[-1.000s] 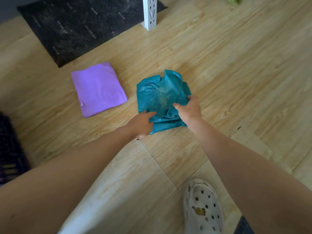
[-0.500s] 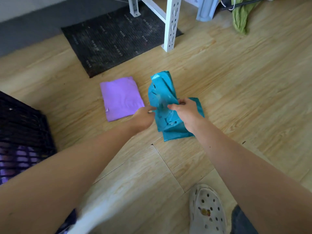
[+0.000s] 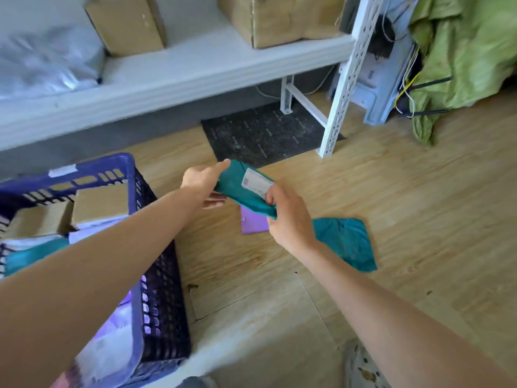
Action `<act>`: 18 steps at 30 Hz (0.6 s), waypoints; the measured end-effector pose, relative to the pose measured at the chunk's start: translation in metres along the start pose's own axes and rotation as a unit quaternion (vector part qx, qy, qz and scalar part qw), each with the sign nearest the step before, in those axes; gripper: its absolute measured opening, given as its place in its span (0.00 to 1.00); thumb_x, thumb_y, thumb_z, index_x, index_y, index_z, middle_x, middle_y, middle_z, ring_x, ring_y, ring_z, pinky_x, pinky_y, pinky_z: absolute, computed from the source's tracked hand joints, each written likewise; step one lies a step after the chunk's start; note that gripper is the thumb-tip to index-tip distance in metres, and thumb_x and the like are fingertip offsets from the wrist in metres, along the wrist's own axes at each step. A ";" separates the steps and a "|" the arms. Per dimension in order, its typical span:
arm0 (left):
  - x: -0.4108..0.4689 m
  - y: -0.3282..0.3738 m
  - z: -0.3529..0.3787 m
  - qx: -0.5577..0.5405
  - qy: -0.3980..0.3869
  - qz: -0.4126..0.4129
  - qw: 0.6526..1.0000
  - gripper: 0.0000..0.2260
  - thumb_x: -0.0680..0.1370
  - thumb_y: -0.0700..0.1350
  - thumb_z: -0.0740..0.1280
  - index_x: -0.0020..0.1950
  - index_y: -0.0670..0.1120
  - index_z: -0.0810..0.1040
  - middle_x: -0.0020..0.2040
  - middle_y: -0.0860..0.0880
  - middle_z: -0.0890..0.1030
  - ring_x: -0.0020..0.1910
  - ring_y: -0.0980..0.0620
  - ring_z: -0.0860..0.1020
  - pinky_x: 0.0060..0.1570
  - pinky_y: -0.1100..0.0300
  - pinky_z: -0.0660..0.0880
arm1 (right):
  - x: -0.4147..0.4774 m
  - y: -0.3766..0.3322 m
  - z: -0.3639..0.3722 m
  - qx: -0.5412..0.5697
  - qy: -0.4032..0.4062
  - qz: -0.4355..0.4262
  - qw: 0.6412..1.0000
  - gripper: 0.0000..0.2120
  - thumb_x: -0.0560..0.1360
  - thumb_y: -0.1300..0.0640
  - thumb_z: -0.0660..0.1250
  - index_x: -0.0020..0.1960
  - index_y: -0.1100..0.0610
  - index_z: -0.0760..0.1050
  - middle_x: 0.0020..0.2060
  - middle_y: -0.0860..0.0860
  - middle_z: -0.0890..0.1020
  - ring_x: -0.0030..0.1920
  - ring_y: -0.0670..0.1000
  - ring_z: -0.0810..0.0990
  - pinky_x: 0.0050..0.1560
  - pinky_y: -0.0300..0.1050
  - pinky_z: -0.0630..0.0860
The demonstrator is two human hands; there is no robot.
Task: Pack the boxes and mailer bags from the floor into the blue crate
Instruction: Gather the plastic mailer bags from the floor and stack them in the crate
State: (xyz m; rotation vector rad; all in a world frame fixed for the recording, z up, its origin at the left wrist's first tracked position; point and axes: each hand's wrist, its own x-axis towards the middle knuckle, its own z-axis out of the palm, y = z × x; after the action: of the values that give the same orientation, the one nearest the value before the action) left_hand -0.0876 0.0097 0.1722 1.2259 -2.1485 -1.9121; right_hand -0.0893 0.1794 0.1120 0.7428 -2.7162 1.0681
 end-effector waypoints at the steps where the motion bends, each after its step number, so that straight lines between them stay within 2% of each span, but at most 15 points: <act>1: -0.007 0.003 -0.014 -0.005 -0.004 -0.007 1.000 0.13 0.73 0.52 0.71 0.48 0.45 0.76 0.42 0.47 0.79 0.38 0.47 0.81 0.42 0.53 0.81 | -0.002 -0.016 -0.004 -0.019 -0.001 -0.031 0.999 0.12 0.65 0.72 0.66 0.47 0.62 0.73 0.47 0.57 0.77 0.47 0.60 0.75 0.45 0.51 0.67; 2: -0.012 0.004 -0.028 -0.005 -0.009 -0.013 1.000 0.12 0.71 0.48 0.73 0.49 0.44 0.77 0.44 0.46 0.81 0.38 0.49 0.81 0.38 0.54 0.81 | -0.003 -0.030 -0.006 -0.037 -0.001 -0.061 0.997 0.13 0.64 0.72 0.66 0.46 0.61 0.72 0.46 0.57 0.77 0.47 0.60 0.75 0.46 0.51 0.67; 5: -0.029 0.010 -0.070 -0.019 -0.018 -0.002 1.000 0.17 0.70 0.39 0.74 0.57 0.43 0.78 0.51 0.43 0.83 0.40 0.50 0.82 0.29 0.59 0.80 | -0.005 -0.071 -0.012 -0.060 0.013 -0.108 0.992 0.14 0.64 0.73 0.66 0.45 0.59 0.71 0.46 0.55 0.76 0.47 0.60 0.75 0.44 0.48 0.64; 7: -0.043 0.012 -0.096 -0.049 -0.012 0.022 0.999 0.19 0.71 0.35 0.73 0.60 0.45 0.77 0.53 0.43 0.81 0.42 0.49 0.81 0.28 0.60 0.80 | -0.007 -0.095 -0.016 -0.045 0.016 -0.108 0.993 0.12 0.68 0.70 0.67 0.47 0.59 0.72 0.48 0.54 0.77 0.48 0.57 0.74 0.43 0.44 0.62; 10: -0.061 0.010 -0.136 -0.095 0.005 0.048 0.994 0.19 0.72 0.32 0.70 0.60 0.46 0.76 0.55 0.42 0.80 0.41 0.48 0.81 0.32 0.58 0.81 | -0.007 -0.125 -0.014 -0.037 0.011 -0.116 0.992 0.14 0.70 0.59 0.72 0.52 0.58 0.71 0.54 0.52 0.75 0.53 0.53 0.74 0.44 0.40 0.63; 12: -0.067 0.005 -0.166 -0.126 0.023 0.057 0.990 0.19 0.72 0.29 0.69 0.58 0.46 0.76 0.56 0.41 0.80 0.40 0.47 0.81 0.33 0.57 0.81 | -0.006 -0.142 -0.006 -0.034 -0.022 -0.123 0.992 0.24 0.67 0.49 0.75 0.57 0.57 0.70 0.59 0.52 0.72 0.59 0.52 0.72 0.52 0.43 0.70; 14: -0.072 -0.002 -0.197 -0.151 0.046 0.064 0.985 0.21 0.72 0.27 0.68 0.60 0.45 0.76 0.56 0.40 0.79 0.41 0.44 0.81 0.32 0.55 0.82 | -0.008 -0.159 0.007 -0.013 -0.054 -0.112 0.992 0.33 0.65 0.43 0.75 0.63 0.58 0.68 0.64 0.54 0.68 0.66 0.54 0.68 0.63 0.49 0.69; 16: -0.078 -0.010 -0.226 -0.161 0.069 0.068 0.982 0.22 0.72 0.27 0.67 0.62 0.45 0.76 0.56 0.39 0.80 0.43 0.42 0.81 0.35 0.53 0.82 | -0.010 -0.176 0.018 0.036 -0.072 -0.095 0.992 0.36 0.68 0.42 0.73 0.68 0.58 0.66 0.67 0.55 0.65 0.69 0.54 0.65 0.67 0.49 0.66; 18: -0.083 -0.019 -0.251 -0.167 0.089 0.063 0.980 0.21 0.73 0.27 0.66 0.62 0.45 0.76 0.53 0.40 0.80 0.42 0.43 0.81 0.36 0.52 0.82 | -0.011 -0.195 0.030 0.091 -0.102 -0.069 0.988 0.33 0.72 0.45 0.70 0.71 0.56 0.64 0.68 0.53 0.64 0.70 0.51 0.63 0.69 0.45 0.64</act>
State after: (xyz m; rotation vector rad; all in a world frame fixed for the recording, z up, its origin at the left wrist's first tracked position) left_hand 0.1030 -0.1532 0.2589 1.1180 -1.6881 -1.9255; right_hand 0.0174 0.0411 0.2044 1.1098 -2.7031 1.2840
